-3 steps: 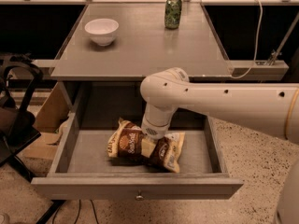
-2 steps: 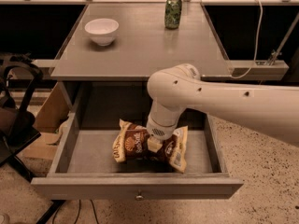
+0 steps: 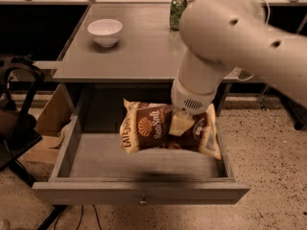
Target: Pick brown chip bag from top drawer and place on counter
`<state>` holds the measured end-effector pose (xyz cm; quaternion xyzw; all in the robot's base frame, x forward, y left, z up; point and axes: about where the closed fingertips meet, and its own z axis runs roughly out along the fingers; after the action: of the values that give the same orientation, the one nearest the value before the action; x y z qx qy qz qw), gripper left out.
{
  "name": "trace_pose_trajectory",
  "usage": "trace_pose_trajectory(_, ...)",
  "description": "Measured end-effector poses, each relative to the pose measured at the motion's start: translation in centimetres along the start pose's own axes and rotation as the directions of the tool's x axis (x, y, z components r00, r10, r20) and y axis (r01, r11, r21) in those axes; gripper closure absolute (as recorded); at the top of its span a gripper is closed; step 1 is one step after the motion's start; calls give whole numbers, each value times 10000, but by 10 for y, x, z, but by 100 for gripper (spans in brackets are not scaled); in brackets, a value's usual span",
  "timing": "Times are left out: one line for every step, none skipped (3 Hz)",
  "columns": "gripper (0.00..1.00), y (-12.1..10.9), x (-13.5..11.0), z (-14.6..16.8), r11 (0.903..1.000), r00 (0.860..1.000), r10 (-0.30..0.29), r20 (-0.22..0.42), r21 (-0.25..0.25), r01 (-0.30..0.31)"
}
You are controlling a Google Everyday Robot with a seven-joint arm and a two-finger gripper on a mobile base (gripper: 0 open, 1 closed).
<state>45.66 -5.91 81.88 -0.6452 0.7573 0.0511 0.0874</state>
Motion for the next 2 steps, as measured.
trace_pose_trajectory(100,-17,-10,-90,9970,9968,-682,-427,338,696)
trace_pose_trajectory(100,-40,-35,-145,9898,9940,-1036,-348,946,1065)
